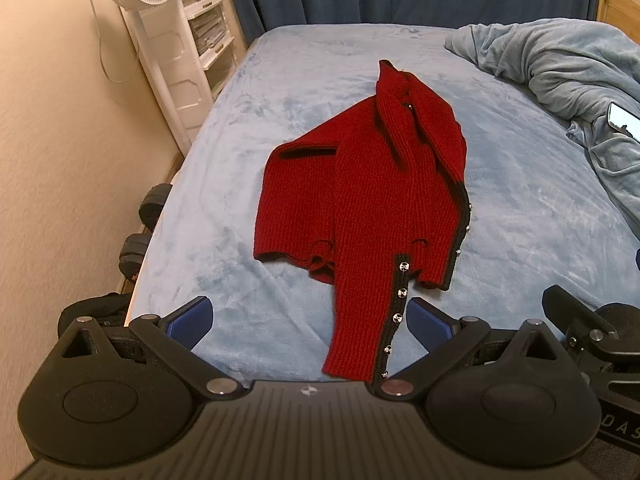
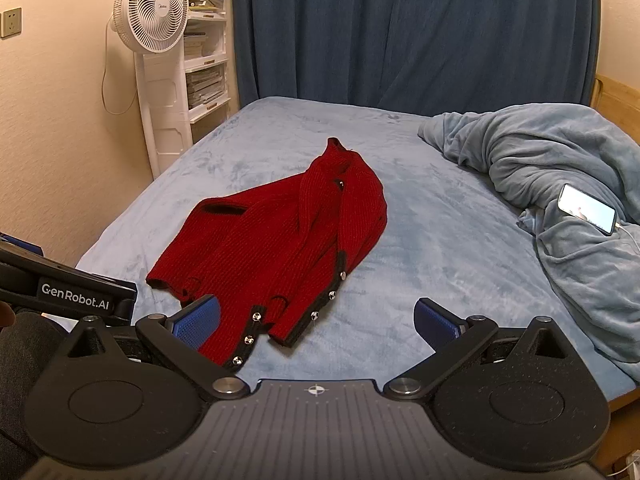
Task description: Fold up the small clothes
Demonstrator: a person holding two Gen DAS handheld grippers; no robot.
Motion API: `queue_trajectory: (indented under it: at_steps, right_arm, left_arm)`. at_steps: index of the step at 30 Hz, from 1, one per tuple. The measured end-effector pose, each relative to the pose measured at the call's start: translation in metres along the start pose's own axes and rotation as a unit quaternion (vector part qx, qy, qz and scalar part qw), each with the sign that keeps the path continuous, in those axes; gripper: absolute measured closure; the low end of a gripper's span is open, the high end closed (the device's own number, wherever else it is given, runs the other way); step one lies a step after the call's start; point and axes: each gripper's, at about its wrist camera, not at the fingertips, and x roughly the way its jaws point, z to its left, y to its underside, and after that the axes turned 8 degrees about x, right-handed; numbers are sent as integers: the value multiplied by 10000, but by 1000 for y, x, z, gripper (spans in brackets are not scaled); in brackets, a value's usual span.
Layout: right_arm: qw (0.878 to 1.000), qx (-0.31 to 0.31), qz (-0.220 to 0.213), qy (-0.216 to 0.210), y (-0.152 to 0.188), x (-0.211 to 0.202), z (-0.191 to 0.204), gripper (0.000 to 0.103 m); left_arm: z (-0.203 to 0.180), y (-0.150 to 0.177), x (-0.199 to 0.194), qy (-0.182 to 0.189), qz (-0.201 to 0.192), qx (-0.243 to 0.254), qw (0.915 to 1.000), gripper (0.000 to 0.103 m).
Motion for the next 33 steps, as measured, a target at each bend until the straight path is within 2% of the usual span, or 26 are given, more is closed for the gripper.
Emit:
queue_trajectory:
  at_steps: [25,33]
  right_arm:
    - [10000,43,28,-6,7,-1,0,1]
    - [9992,328,136,-202,6,6,-2,1]
  left_arm:
    - [3,4,3,-3,28,18,10000,0]
    - [1,3,10,-4,127,56,9999,0]
